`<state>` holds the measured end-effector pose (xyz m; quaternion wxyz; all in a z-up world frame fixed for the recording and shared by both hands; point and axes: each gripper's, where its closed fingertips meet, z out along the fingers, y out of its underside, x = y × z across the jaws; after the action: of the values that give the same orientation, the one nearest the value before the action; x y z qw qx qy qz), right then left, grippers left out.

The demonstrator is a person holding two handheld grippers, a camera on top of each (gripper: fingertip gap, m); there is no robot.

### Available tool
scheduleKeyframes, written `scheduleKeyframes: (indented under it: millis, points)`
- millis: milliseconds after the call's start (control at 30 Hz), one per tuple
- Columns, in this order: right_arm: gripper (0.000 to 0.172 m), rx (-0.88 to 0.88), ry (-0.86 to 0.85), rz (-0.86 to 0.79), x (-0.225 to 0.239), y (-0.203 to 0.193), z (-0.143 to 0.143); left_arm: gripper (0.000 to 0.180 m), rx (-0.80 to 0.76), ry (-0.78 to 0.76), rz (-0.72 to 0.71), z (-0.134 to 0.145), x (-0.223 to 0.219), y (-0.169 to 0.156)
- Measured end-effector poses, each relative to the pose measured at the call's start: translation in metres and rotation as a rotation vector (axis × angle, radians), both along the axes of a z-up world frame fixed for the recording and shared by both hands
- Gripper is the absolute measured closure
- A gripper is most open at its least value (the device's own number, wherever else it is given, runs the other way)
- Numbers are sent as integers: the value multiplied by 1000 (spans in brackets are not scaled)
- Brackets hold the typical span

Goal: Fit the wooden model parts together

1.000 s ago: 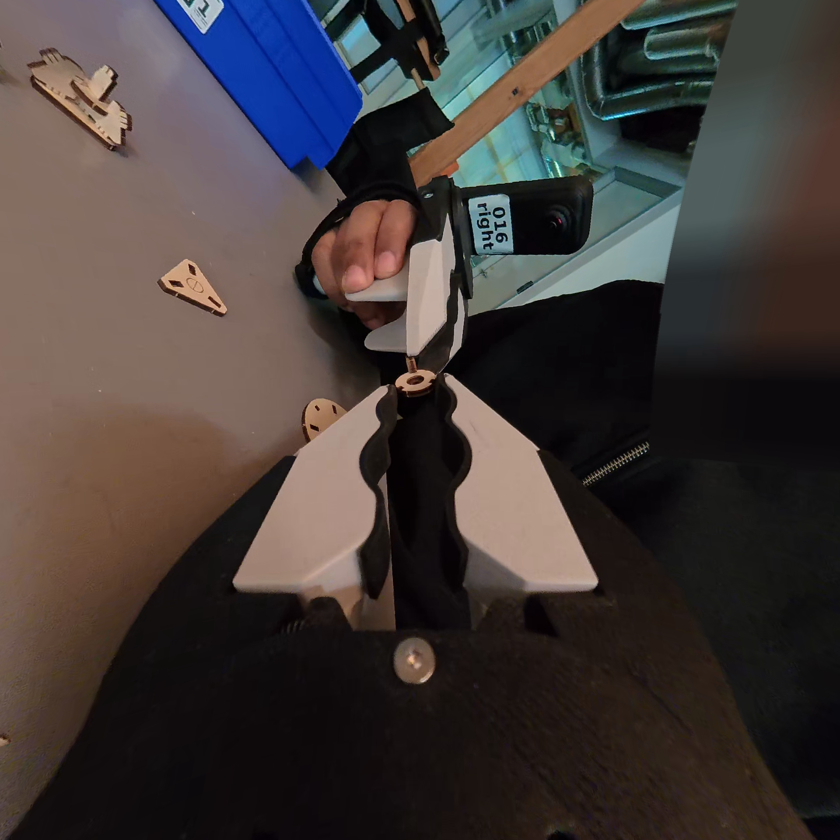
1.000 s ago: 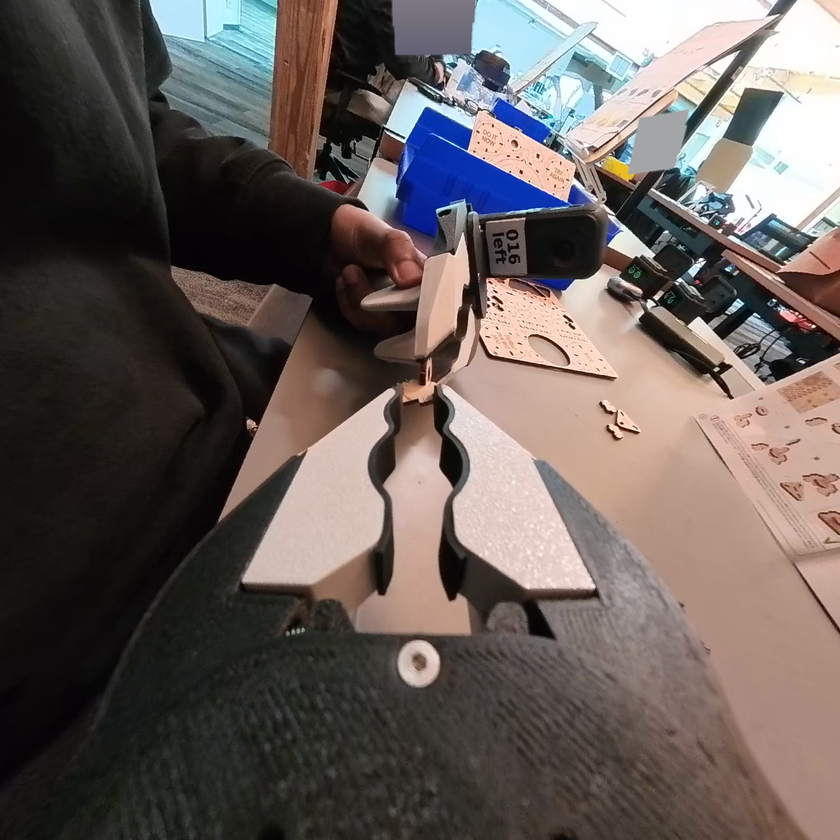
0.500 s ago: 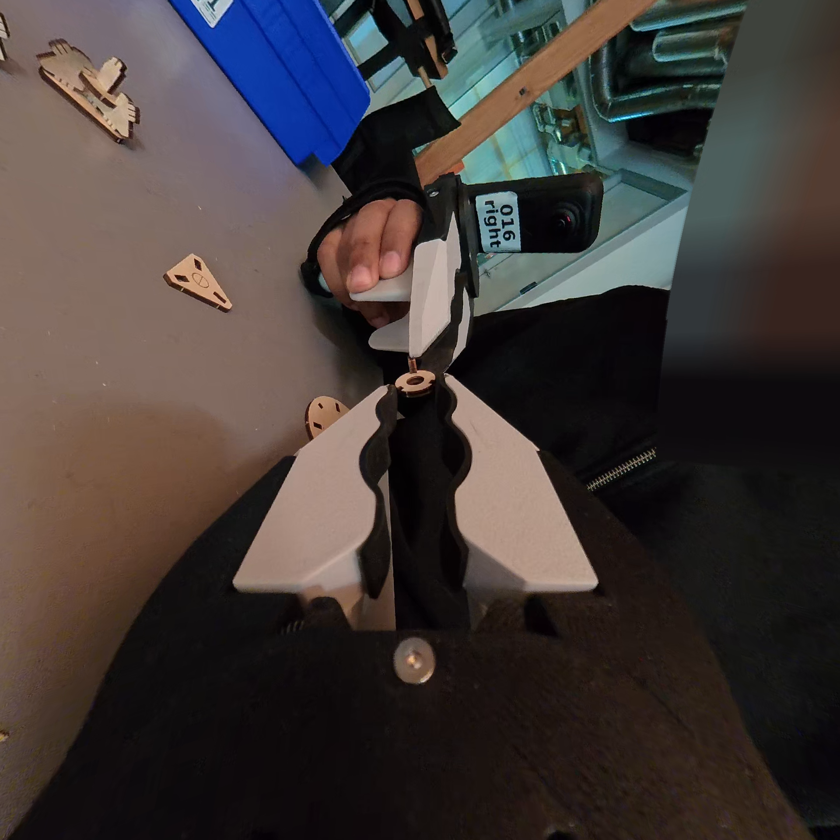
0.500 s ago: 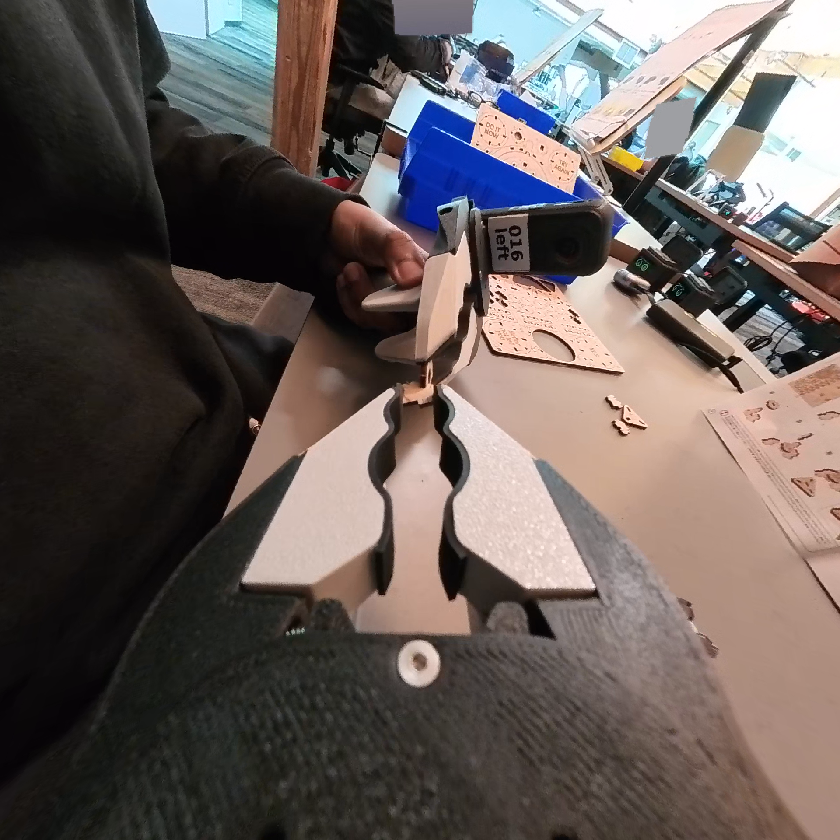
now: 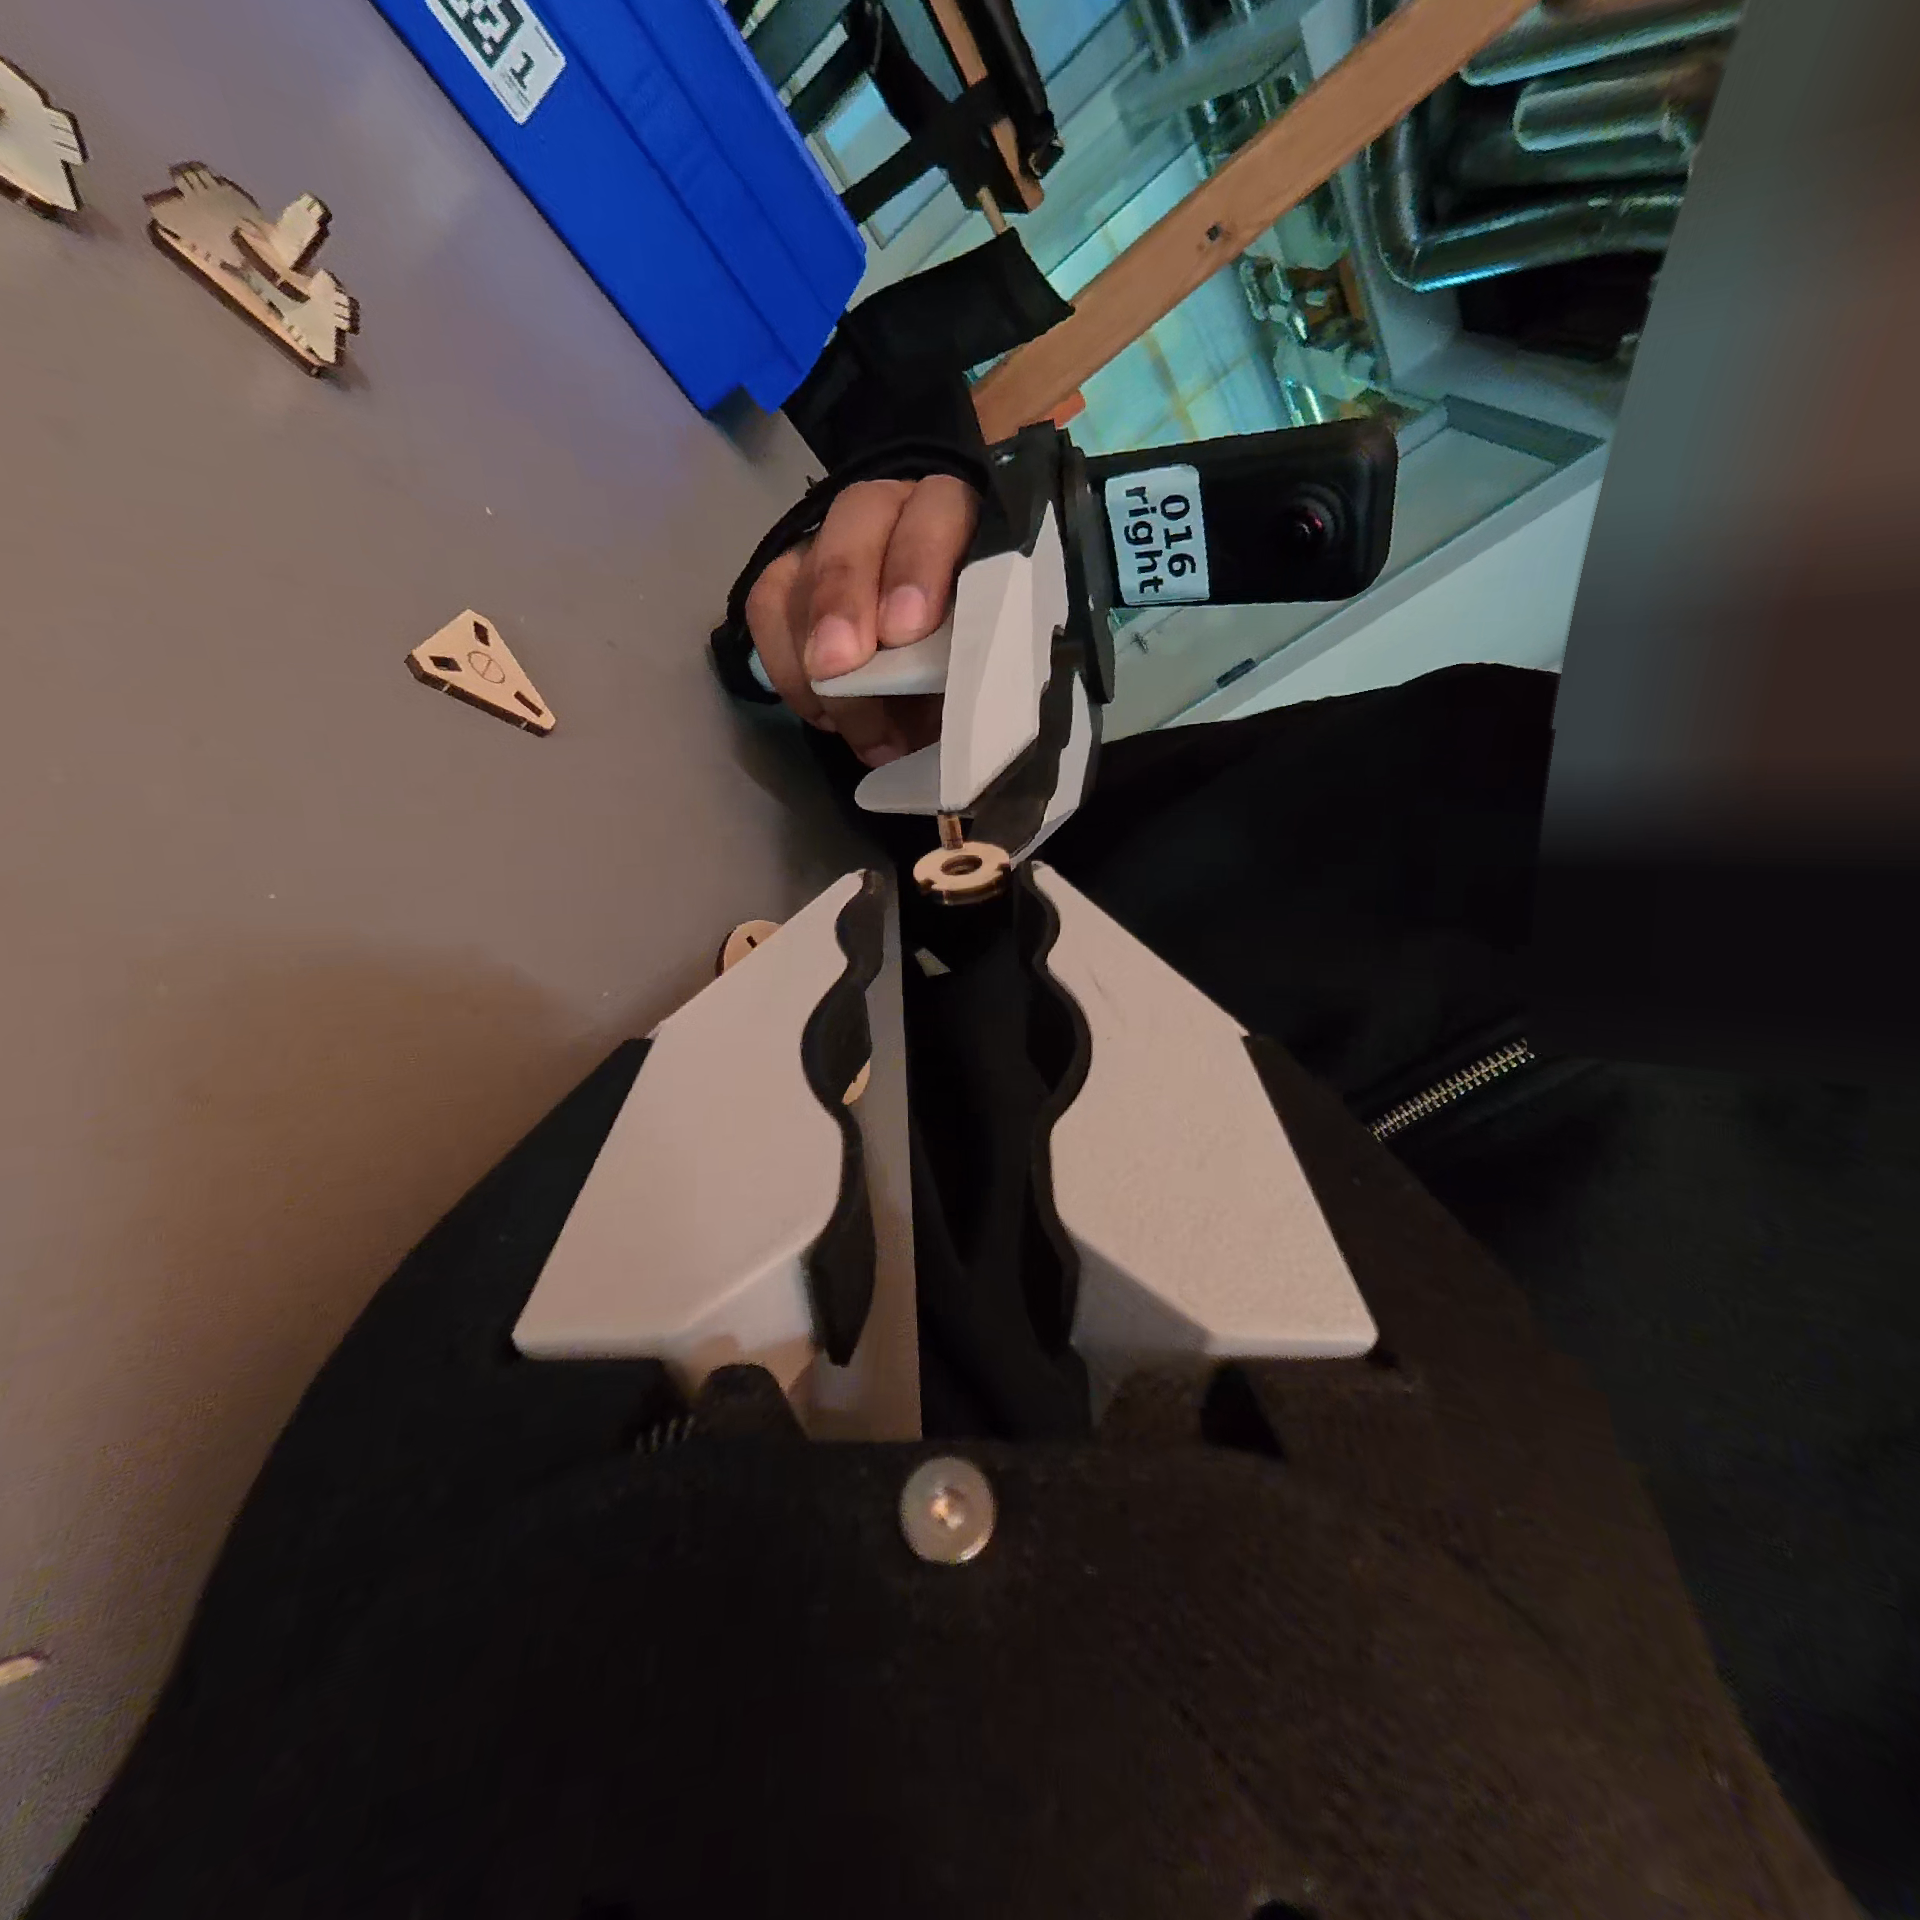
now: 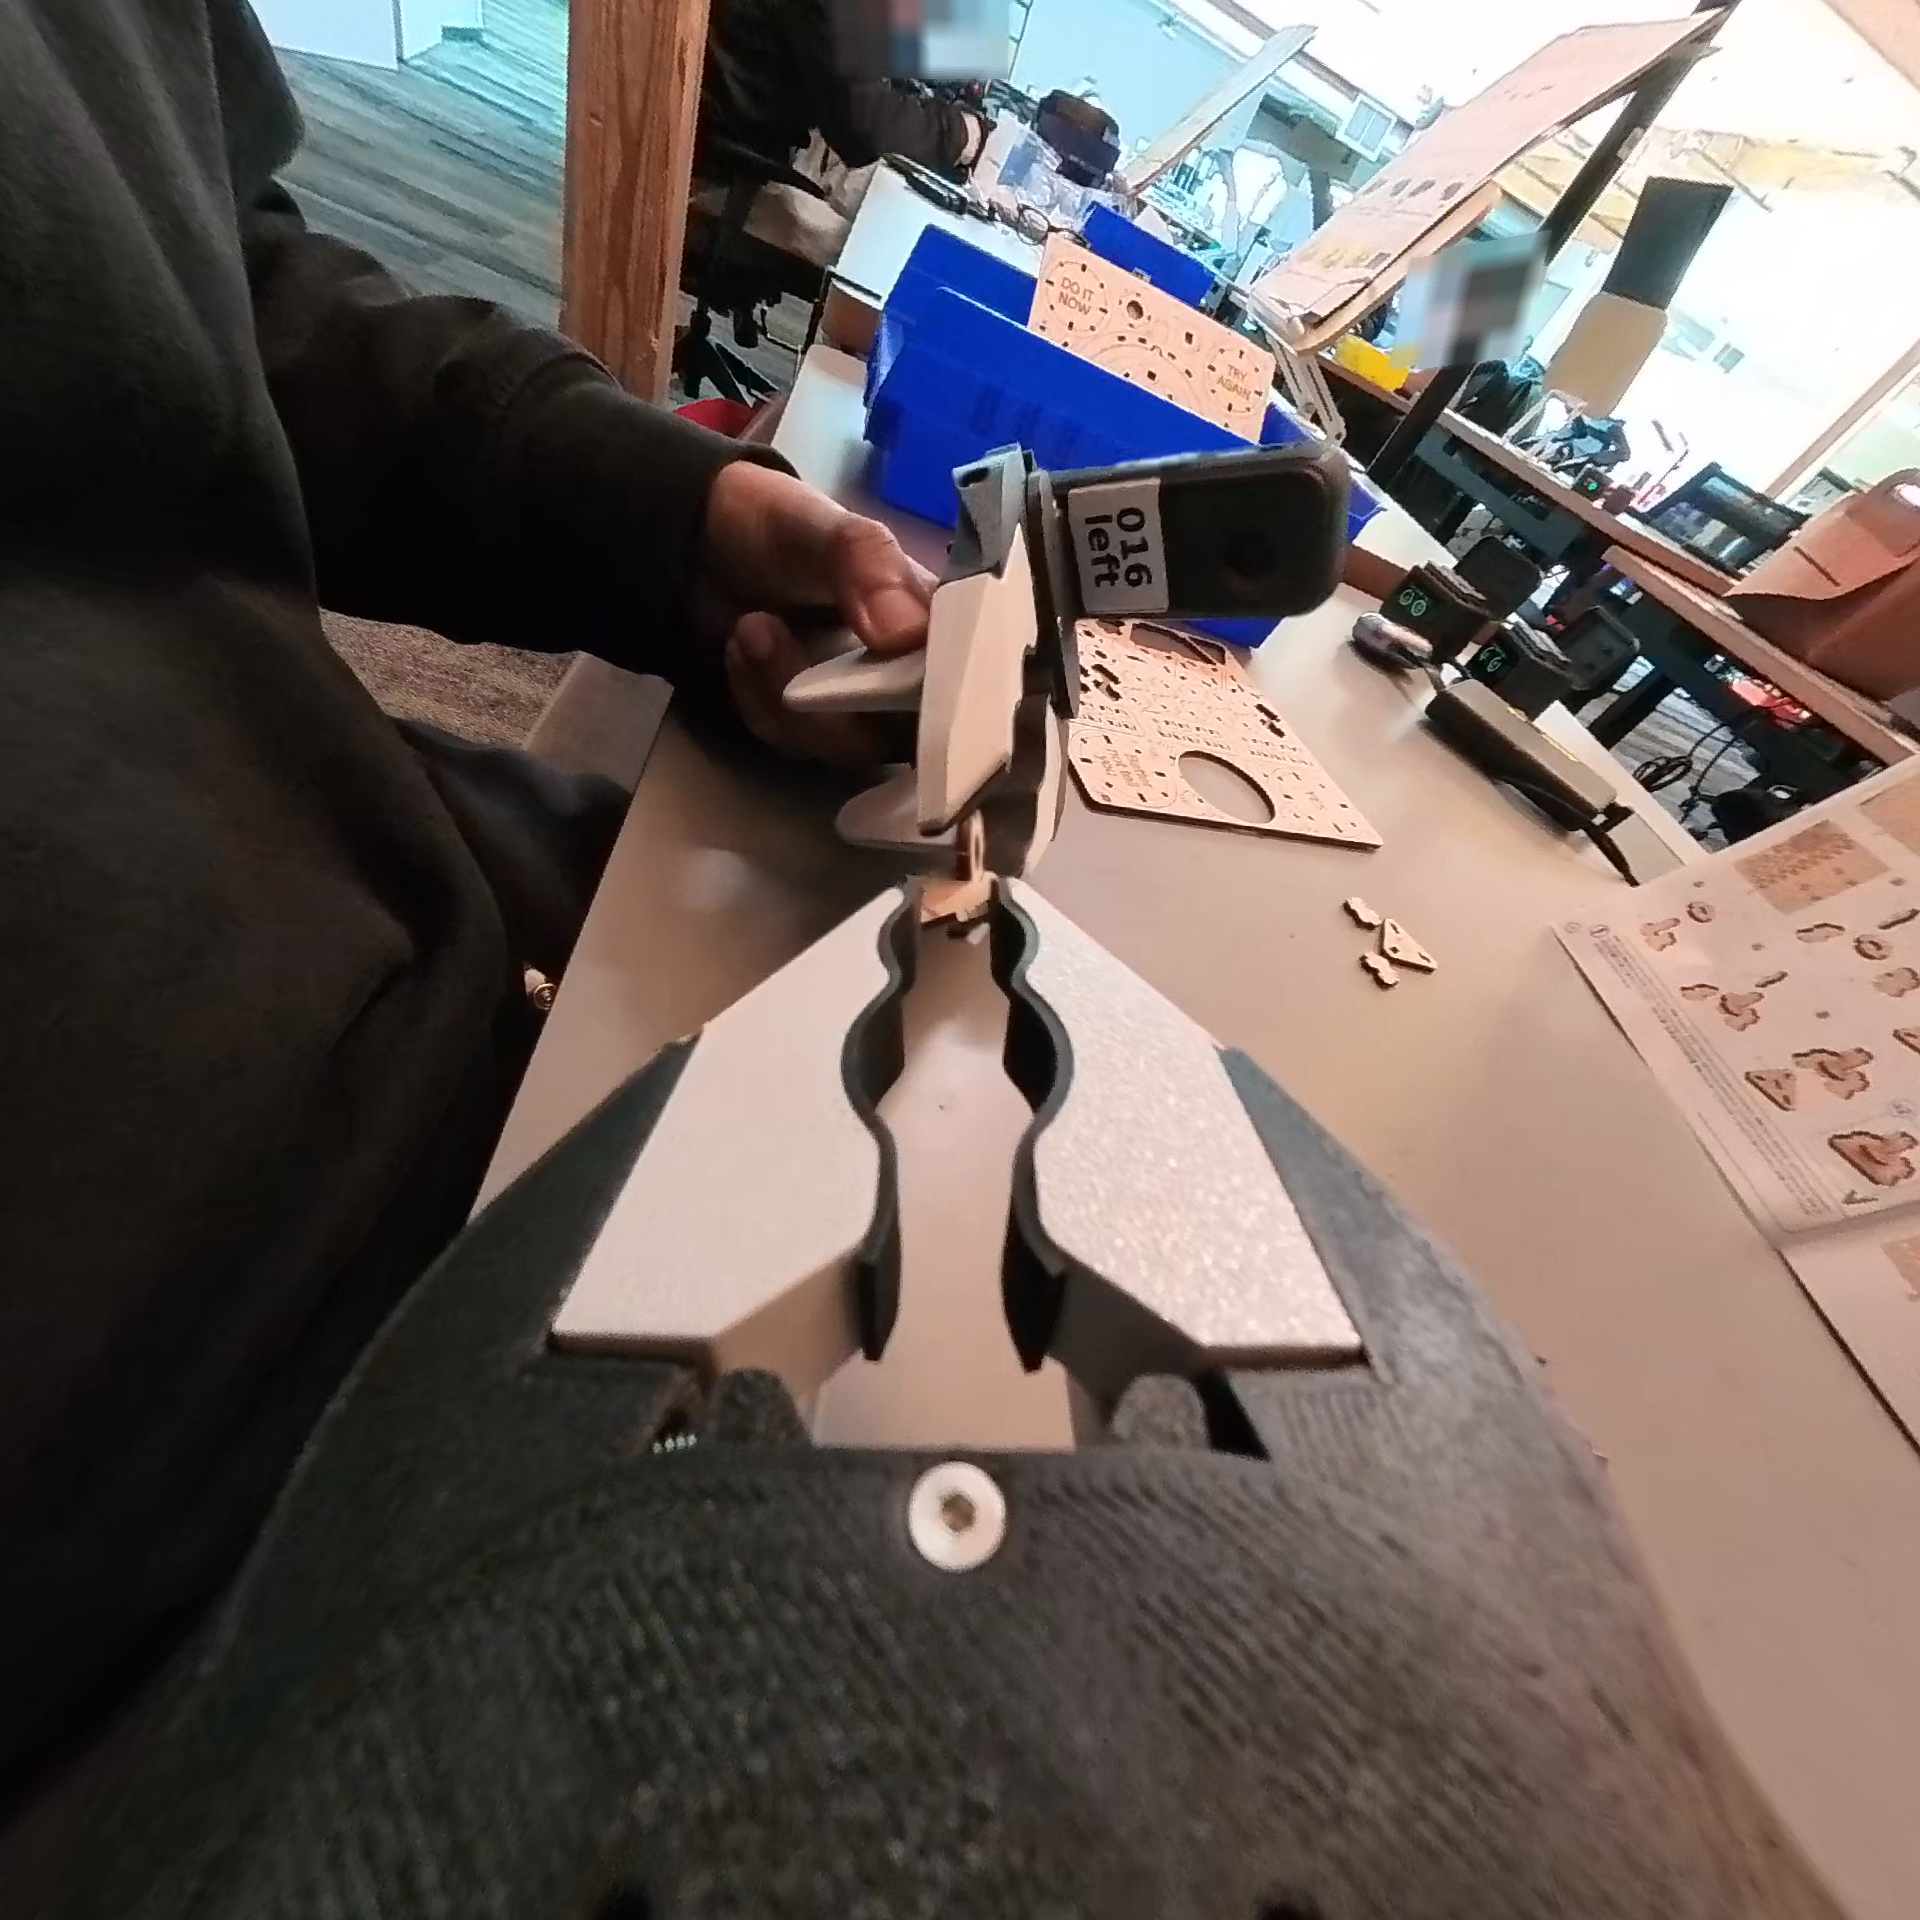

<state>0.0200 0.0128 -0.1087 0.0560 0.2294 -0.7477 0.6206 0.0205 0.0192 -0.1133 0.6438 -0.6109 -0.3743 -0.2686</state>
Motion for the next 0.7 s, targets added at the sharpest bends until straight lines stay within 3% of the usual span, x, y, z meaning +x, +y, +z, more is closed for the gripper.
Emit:
scheduleKeyframes:
  millis: [700]
  points:
    - [160, 6, 12, 46, 6, 3, -2, 164, 32, -5, -23, 3, 3, -1]
